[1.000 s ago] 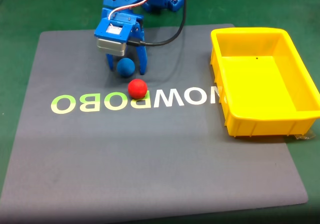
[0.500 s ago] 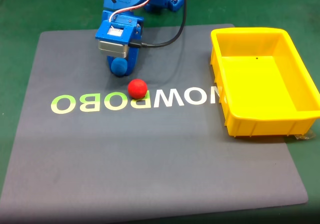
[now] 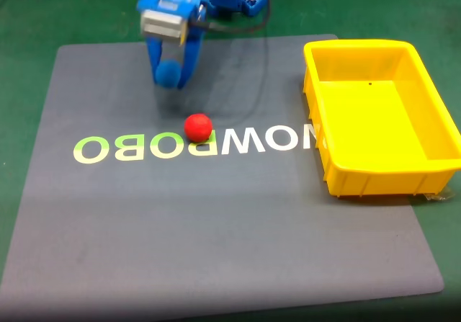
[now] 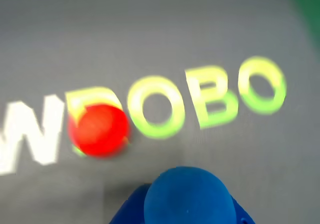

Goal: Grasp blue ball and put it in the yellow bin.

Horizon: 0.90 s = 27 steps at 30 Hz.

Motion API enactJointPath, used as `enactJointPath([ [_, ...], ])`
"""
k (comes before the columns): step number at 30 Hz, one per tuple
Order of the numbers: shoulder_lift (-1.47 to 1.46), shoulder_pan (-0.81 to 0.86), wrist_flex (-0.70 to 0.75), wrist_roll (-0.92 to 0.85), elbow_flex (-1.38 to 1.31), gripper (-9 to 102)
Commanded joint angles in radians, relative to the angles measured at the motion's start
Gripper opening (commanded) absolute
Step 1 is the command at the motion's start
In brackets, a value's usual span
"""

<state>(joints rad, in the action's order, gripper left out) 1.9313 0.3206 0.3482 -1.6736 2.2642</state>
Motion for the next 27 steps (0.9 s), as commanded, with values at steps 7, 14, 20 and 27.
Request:
enactJointPath([
  [7, 0.287, -0.278, 0.183, 0.051, -0.253, 0],
  [14, 0.092, -0.537, 0.207, 0.023, -0.506, 0],
  [20, -0.087, -0.681, 0.201, -0.003, -0.643, 0],
  [27, -0.224, -0.769, 0.199, 0.011, -0.719, 0],
])
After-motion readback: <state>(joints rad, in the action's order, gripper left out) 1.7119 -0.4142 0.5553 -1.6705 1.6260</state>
